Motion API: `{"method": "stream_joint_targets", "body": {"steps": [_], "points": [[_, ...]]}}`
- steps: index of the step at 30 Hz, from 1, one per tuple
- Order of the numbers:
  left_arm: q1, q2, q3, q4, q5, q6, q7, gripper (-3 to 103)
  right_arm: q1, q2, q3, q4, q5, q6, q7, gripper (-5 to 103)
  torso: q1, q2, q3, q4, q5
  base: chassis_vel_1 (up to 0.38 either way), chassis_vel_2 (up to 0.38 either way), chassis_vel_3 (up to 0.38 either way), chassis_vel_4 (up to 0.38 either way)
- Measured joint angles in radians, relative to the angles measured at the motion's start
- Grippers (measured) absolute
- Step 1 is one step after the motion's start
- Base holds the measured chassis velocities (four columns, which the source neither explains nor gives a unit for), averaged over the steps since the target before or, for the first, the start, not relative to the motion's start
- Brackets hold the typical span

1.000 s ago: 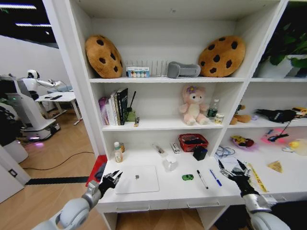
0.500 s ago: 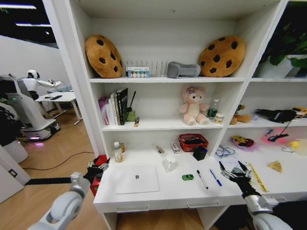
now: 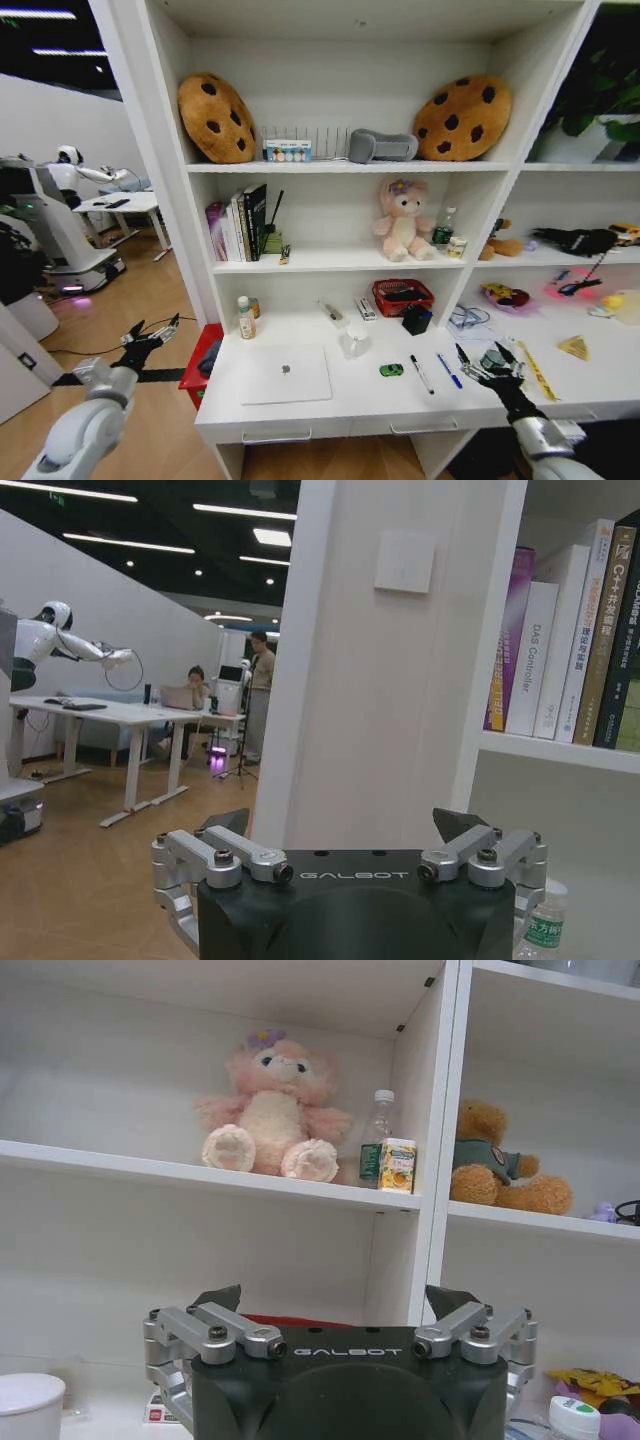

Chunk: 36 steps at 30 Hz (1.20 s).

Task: Organize the objects on the table.

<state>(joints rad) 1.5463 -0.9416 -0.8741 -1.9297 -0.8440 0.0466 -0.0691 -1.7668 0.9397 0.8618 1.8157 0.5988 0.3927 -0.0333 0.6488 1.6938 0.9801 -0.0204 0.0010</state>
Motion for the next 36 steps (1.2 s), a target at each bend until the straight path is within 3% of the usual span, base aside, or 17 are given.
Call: {"method": "stream_joint_targets", "body": {"steps": [4, 9, 22, 28, 36], "points": [[0.03, -0.051, -0.018, 0.004, 0.019, -0.048, 0.017, 100, -0.011, 0.004, 0.0, 0.006, 0.002, 0.018, -0.012, 100, 0.0, 0.0, 0.0, 0.0002, -0.0003, 0.0, 0.0, 0.0, 0.0], [0.05, -0.063, -0.043, 0.009, 0.009, -0.072, 0.018, 100, -0.018, 0.014, 0.0, 0.015, 0.011, 0.04, -0.026, 100, 0.0, 0.0, 0.0, 0.0001, -0.0002, 0.0, 0.0, 0.0, 0.0], [0.062, -0.041, -0.059, 0.023, -0.024, -0.075, 0.017, 100, -0.023, 0.03, -0.009, 0.02, -0.01, 0.036, -0.028, 100, 0.0, 0.0, 0.0, 0.0001, -0.0001, 0.0, 0.0, 0.0, 0.0], [0.023, -0.055, -0.008, 0.026, 0.0, -0.068, 0.013, 100, 0.0, 0.063, -0.088, -0.02, -0.066, 0.014, -0.031, 100, 0.0, 0.0, 0.0, 0.0002, -0.0001, 0.0, 0.0, 0.0, 0.0], [0.003, -0.047, 0.018, 0.034, 0.011, -0.063, 0.012, 100, 0.04, 0.065, -0.142, -0.073, -0.071, -0.012, -0.031, 100, 0.0, 0.0, 0.0, 0.0001, -0.0001, 0.0, 0.0, 0.0, 0.0]]}}
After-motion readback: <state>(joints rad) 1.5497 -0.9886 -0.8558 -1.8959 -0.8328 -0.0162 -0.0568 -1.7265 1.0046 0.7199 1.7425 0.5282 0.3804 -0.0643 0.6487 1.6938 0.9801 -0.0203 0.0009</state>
